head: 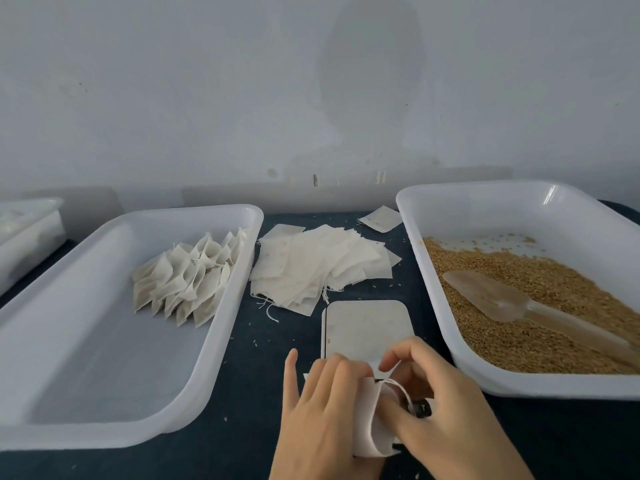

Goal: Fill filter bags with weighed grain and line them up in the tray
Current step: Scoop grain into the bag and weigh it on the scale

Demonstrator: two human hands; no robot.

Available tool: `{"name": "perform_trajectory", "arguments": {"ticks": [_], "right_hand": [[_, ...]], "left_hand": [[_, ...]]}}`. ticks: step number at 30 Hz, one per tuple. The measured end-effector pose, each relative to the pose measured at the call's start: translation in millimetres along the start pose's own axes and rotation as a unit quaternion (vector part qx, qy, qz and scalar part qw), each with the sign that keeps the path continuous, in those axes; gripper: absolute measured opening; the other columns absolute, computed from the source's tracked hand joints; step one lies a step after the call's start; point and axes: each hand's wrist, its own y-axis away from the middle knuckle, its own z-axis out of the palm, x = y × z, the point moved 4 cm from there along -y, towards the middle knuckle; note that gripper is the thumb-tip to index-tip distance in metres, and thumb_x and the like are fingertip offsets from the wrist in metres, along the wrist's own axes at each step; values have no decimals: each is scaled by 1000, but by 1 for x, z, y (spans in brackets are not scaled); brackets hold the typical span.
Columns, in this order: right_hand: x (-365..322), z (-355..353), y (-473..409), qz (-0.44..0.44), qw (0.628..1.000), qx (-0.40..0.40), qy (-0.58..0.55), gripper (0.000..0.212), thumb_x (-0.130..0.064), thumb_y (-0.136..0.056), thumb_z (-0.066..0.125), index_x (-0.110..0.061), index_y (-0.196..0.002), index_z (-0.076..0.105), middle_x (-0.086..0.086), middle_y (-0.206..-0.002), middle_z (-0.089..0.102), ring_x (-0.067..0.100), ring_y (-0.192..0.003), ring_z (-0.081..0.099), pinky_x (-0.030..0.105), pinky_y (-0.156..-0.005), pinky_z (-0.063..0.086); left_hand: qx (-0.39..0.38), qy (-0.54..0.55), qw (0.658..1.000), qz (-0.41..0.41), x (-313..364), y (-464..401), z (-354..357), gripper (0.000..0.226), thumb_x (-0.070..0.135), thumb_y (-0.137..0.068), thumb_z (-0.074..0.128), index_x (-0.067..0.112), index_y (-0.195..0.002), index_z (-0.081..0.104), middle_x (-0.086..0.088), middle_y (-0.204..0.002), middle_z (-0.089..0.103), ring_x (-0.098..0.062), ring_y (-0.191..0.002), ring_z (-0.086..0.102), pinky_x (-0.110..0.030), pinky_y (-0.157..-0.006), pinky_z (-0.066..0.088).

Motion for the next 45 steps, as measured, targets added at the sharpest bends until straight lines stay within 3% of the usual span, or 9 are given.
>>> {"name": "perform_trajectory", "arguments": {"ticks": [4,8,12,22,27,31,37,42,45], "right_hand": [[-9,-3,2,-76,997,30,-8,19,-15,-77,74,-28,-83,61,-13,-82,61,8,-71,63,21,-69,52],[-18,-1,5,-143,989,1,46,26,-12,-88,56,-34,-78,66,-14,-91,55,7,-76,60,17,-69,48],[-15,11,6,-102,990,-52,88,35,-17,-93,52,-48,-79,58,-18,-100,49,4,-85,56,21,-74,47],[-9,11,1,-14,986,-123,114,9,-43,-89,52,-38,-89,60,-17,-72,54,0,-69,51,16,-62,36],[-9,6,0,13,986,-118,116,26,-38,-82,61,-54,-62,65,-25,-69,56,-4,-69,53,14,-61,39],[-12,7,1,-37,986,-87,138,15,-22,-88,56,-33,-88,66,-7,-80,47,10,-73,49,22,-63,39],[-10,6,0,-19,977,-106,183,14,-23,-94,46,-17,-90,57,-1,-78,41,10,-69,44,26,-64,37],[-21,-6,-7,-41,965,-143,215,20,-35,-91,51,-23,-95,66,-1,-90,58,11,-82,56,31,-76,48],[-34,-41,-13,-80,969,-158,175,23,-55,-81,52,-49,-97,68,-21,-92,65,-3,-85,61,21,-72,50]], "left_hand": [[14,34,997,-68,-11,-1,-1,32,30,-61,53,28,-86,33,11,-69,45,-3,-67,41,-35,-85,45],[11,59,994,-89,-16,-3,-3,29,31,-61,46,29,-86,31,12,-77,39,-6,-68,37,-25,-68,34],[11,11,998,-64,-10,-3,-2,22,32,-65,46,28,-79,30,11,-80,31,-6,-67,37,-27,-69,31],[11,-83,996,8,-3,2,8,19,25,-66,46,23,-79,33,7,-68,44,-12,-64,35,-31,-68,28],[21,-47,999,-15,-6,6,12,18,29,-63,50,19,-77,45,7,-73,43,-12,-66,36,-29,-77,27],[27,-27,999,-39,-9,4,12,23,27,-65,46,21,-84,35,8,-77,42,-11,-70,42,-43,-98,32],[1,21,1000,-22,-13,-3,9,30,22,-63,50,27,-90,38,17,-82,39,-6,-74,46,-43,-105,28],[-78,146,984,-64,-12,-22,8,40,29,-62,62,38,-88,33,23,-77,44,5,-84,45,-24,-88,37],[-100,241,956,-133,-14,-37,7,33,32,-67,67,34,-82,38,15,-70,52,-1,-69,50,-19,-61,43]]}}
